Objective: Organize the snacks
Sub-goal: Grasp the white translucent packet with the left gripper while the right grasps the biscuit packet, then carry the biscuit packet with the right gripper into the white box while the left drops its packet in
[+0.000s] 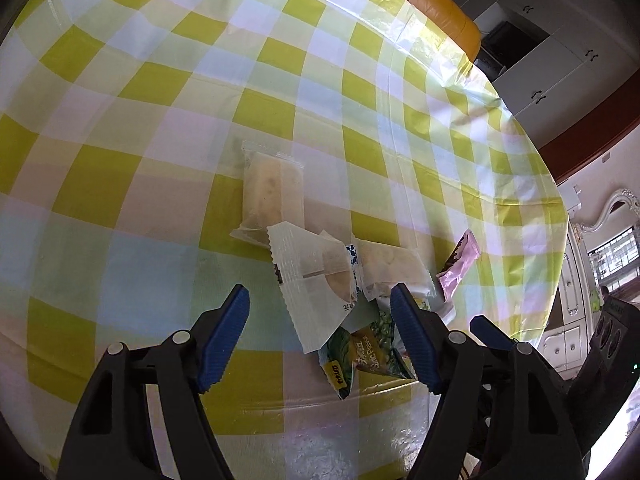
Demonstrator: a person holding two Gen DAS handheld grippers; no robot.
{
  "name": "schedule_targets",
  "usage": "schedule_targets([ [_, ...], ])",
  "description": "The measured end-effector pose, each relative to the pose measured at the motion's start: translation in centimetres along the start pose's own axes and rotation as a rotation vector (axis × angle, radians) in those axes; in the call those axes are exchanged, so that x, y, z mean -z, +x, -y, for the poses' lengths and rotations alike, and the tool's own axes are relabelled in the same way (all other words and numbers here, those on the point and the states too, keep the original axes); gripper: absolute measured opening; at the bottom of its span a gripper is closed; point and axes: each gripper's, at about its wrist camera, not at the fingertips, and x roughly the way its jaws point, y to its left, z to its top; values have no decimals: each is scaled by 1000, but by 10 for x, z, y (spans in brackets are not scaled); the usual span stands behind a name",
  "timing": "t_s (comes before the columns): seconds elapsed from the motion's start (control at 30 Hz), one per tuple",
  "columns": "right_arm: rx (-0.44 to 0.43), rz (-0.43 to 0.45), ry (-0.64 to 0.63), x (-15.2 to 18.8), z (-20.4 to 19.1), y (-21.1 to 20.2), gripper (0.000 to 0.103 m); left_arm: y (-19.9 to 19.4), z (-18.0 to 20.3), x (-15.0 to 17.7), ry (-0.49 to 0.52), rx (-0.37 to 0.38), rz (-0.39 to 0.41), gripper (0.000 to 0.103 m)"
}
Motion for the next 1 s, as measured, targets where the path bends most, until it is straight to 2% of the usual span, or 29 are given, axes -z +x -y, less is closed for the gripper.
schedule_targets([
  [0.1, -3, -11, -13, -3, -8, 10, 77, 8, -1, -3, -9, 3, -9, 70],
  [0.17, 6, -18, -34, -4, -13, 16, 77, 12, -1, -5, -2, 1, -12, 64],
  [0.23, 1, -33, -37, -3, -14, 21, 63, 16, -2, -6, -6, 3, -22, 55],
  [0.37, -5, -40, -34, -1, -12, 25, 52, 21, -5, -5, -13, 14, -31, 39],
  [0.4, -13, -40, -37, -1, -12, 25, 44, 20, -5, -5, -10, 13, -28, 39],
  [0.43, -12, -38, -39, 0, -13, 24, 42, 18, -4, -4, -3, 9, -23, 38],
  [0.57, -7, -20, -52, 3, -15, 17, 39, 10, -3, -1, 13, -4, -2, 35],
  [0.87, -2, 27, -40, 7, -9, -4, 39, -16, -2, 7, 27, -41, 87, 34],
  [1.0, 7, 45, -34, 12, -5, -17, 39, -24, -1, 12, 27, -43, 96, 34],
])
